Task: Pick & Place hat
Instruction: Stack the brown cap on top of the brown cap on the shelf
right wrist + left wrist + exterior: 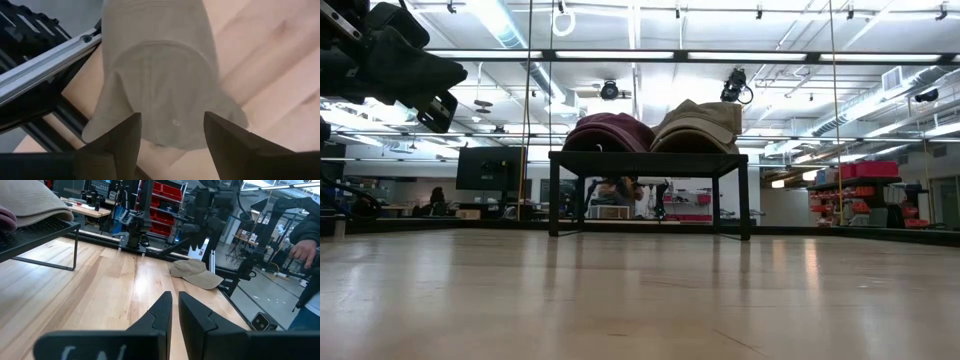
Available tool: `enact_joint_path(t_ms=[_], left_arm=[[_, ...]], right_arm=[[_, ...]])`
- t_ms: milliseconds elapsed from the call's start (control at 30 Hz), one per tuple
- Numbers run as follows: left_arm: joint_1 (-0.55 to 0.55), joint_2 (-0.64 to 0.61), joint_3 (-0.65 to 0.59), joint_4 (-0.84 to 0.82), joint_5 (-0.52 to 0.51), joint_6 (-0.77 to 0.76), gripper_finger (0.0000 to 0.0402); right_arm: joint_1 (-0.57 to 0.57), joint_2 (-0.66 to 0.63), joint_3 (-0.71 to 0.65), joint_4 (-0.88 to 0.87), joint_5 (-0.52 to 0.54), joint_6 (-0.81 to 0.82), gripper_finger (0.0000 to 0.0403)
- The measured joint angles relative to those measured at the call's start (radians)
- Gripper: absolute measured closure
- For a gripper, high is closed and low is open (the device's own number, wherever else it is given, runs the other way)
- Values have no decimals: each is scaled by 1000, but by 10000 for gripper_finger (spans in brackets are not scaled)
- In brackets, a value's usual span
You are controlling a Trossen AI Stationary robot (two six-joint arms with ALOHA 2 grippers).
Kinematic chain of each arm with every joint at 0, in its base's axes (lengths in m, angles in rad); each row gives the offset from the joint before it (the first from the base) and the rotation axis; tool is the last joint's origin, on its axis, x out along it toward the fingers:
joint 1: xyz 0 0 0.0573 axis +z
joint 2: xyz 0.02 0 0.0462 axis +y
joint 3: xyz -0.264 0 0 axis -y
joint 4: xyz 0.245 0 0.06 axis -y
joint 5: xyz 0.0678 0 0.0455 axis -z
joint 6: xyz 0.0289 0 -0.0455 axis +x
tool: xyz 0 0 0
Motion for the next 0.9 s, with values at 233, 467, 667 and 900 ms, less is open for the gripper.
enact_joint_path(t_ms=[233,467,667,900], left_arm=[[0,0,0,0,0,0,362],[0,0,0,0,0,0,362],[0,0,0,0,0,0,362],[0,0,0,0,0,0,362]], right_arm=[[37,90,0,76,-24,30,185],[86,149,0,121,-21,38,185],[114,178,0,126,50,54,185],[119,178,0,126,95,55,185]])
